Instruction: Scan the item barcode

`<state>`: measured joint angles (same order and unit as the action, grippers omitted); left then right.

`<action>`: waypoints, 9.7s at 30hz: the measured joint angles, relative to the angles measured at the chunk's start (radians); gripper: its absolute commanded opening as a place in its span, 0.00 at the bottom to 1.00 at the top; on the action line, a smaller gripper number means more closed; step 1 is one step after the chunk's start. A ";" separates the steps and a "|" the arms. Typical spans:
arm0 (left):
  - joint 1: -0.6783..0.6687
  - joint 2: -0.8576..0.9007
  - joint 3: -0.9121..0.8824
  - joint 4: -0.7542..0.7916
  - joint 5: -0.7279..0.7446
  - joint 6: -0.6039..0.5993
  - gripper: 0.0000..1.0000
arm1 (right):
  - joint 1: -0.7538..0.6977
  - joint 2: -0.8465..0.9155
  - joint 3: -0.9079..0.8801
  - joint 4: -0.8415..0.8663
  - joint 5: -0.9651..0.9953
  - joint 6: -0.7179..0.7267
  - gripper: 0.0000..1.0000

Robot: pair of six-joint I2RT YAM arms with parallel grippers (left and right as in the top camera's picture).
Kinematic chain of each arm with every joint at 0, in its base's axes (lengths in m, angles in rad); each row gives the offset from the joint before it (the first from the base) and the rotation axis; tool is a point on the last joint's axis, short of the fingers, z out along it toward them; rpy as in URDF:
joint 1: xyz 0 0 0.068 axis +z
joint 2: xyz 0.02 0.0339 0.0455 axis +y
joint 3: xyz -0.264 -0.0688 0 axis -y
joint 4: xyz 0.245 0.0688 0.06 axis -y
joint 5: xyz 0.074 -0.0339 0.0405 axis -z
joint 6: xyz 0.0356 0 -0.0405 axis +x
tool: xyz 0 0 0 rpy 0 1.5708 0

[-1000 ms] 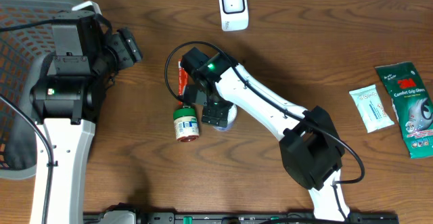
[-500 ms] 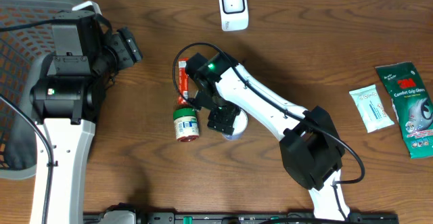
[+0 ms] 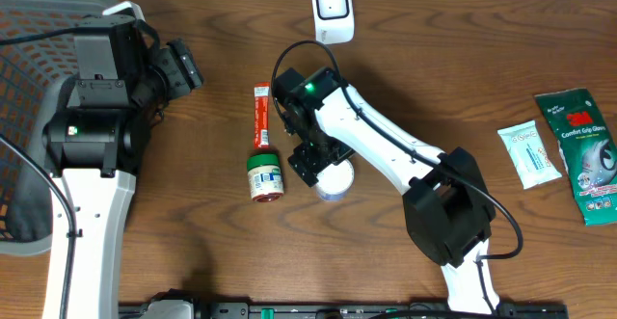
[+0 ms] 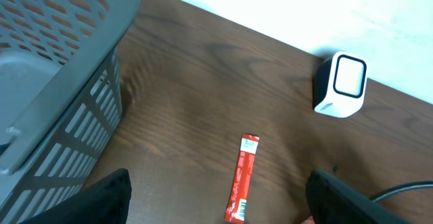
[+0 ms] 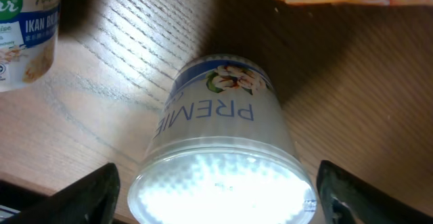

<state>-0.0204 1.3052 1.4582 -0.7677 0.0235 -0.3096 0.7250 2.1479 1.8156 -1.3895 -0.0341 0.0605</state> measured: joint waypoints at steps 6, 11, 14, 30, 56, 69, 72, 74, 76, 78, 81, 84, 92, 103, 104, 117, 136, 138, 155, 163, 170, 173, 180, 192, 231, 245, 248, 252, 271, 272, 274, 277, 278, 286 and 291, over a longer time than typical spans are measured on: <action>0.000 0.000 0.000 0.000 0.000 0.000 0.82 | -0.001 0.000 0.000 -0.056 -0.015 -0.215 0.99; 0.000 0.000 0.000 0.000 0.000 0.000 0.82 | -0.001 0.000 0.000 -0.036 -0.017 -0.421 0.99; 0.000 0.000 0.000 0.000 0.000 0.000 0.82 | -0.001 0.000 0.000 -0.031 -0.018 -0.495 0.93; 0.000 0.000 0.000 0.000 0.000 0.000 0.82 | 0.001 0.000 -0.075 -0.003 -0.010 -0.594 0.92; 0.000 0.000 0.000 0.000 0.000 0.000 0.82 | -0.037 0.000 -0.100 0.072 -0.062 0.024 0.99; 0.000 0.000 0.000 0.000 0.000 0.000 0.82 | -0.084 0.000 -0.071 0.084 -0.081 0.192 0.99; 0.000 0.000 0.000 0.000 0.000 0.000 0.82 | -0.106 0.000 0.010 0.050 -0.060 0.127 0.99; 0.000 0.000 0.000 0.000 0.000 0.000 0.82 | -0.117 0.000 0.071 0.030 -0.047 0.064 0.99; 0.000 0.000 0.000 0.000 0.000 0.000 0.82 | -0.129 0.000 0.129 -0.005 -0.039 -0.023 0.99; 0.000 0.000 0.000 0.000 0.000 0.000 0.82 | -0.136 -0.003 0.155 -0.050 -0.037 -0.119 0.99; 0.000 0.000 0.000 0.000 0.000 0.000 0.82 | -0.140 -0.004 0.159 -0.091 -0.033 -0.263 0.99; 0.000 0.000 0.000 0.000 0.000 0.000 0.82 | -0.137 -0.004 0.159 -0.095 -0.036 -0.373 0.99; 0.000 0.000 0.000 0.000 0.000 0.000 0.82 | -0.072 -0.004 0.159 -0.154 -0.104 -0.722 0.99; 0.000 0.000 0.000 0.000 0.000 0.000 0.82 | 0.030 -0.004 0.153 -0.203 -0.066 -0.816 0.99; 0.000 0.000 0.000 0.000 0.000 0.000 0.82 | 0.030 -0.004 0.152 -0.193 -0.056 -0.798 0.99; 0.000 0.000 0.000 0.000 0.000 0.000 0.82 | 0.031 -0.029 0.105 -0.141 0.023 -0.627 0.99; 0.000 0.000 0.000 -0.001 0.000 0.000 0.82 | 0.026 -0.385 -0.470 0.349 -0.014 -0.644 0.99; 0.000 0.000 0.000 0.000 0.000 0.000 0.82 | 0.026 -0.384 -0.470 0.341 -0.019 -0.665 0.99; 0.000 0.000 0.000 0.000 0.000 0.000 0.82 | 0.008 -0.371 -0.470 0.455 0.012 -0.709 0.99; 0.000 0.000 0.000 0.000 0.000 0.000 0.82 | -0.031 -0.257 -0.470 0.460 -0.035 -0.727 0.97; 0.000 0.000 0.000 0.000 0.000 0.000 0.82 | -0.031 -0.230 -0.470 0.456 -0.044 -0.718 0.83; 0.000 0.000 0.000 0.000 0.000 0.000 0.82 | -0.031 -0.230 -0.466 0.441 -0.045 -0.704 0.76; 0.000 0.000 0.000 0.000 0.000 0.000 0.82 | -0.031 -0.230 -0.438 0.411 -0.044 -0.696 0.75; 0.000 0.000 0.000 0.000 0.000 0.000 0.82 | -0.031 -0.230 -0.181 0.217 0.056 -0.382 0.71; 0.000 0.000 0.000 0.000 0.000 0.000 0.82 | -0.220 -0.198 0.104 0.997 0.207 0.252 0.48; 0.000 0.000 0.000 0.000 0.000 0.000 0.82 | -0.296 0.093 0.108 1.460 0.208 0.289 0.49; 0.000 0.000 0.000 -0.001 0.000 0.000 0.82 | -0.308 0.134 0.108 1.548 0.209 0.289 0.48; 0.000 0.000 0.000 0.000 0.000 0.000 0.82 | -0.312 0.179 0.108 1.620 0.211 0.289 0.48; 0.000 0.000 0.000 0.000 0.000 0.000 0.82 | -0.312 0.297 0.108 1.695 0.211 0.292 0.52; 0.000 0.000 0.000 0.000 0.000 0.000 0.82 | -0.312 0.297 0.108 1.690 0.211 0.292 0.52; 0.000 0.000 0.000 0.000 0.000 0.000 0.82 | -0.312 0.297 0.108 1.684 0.211 0.292 0.52; 0.000 0.000 0.000 0.000 0.000 0.000 0.82 | -0.312 0.297 0.108 1.682 0.211 0.292 0.51; 0.000 0.000 0.000 0.000 0.000 0.000 0.82 | -0.312 0.297 0.108 1.682 0.211 0.292 0.50; 0.000 0.000 0.000 0.000 0.000 0.000 0.82 | -0.312 0.297 0.108 1.686 0.211 0.298 0.51; 0.000 0.000 0.000 0.000 0.000 0.000 0.82 | -0.321 0.297 0.108 1.696 0.211 0.330 0.51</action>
<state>-0.0204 1.3052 1.4582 -0.7677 0.0235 -0.3096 0.4038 2.4451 1.9232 0.3069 0.1764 0.3901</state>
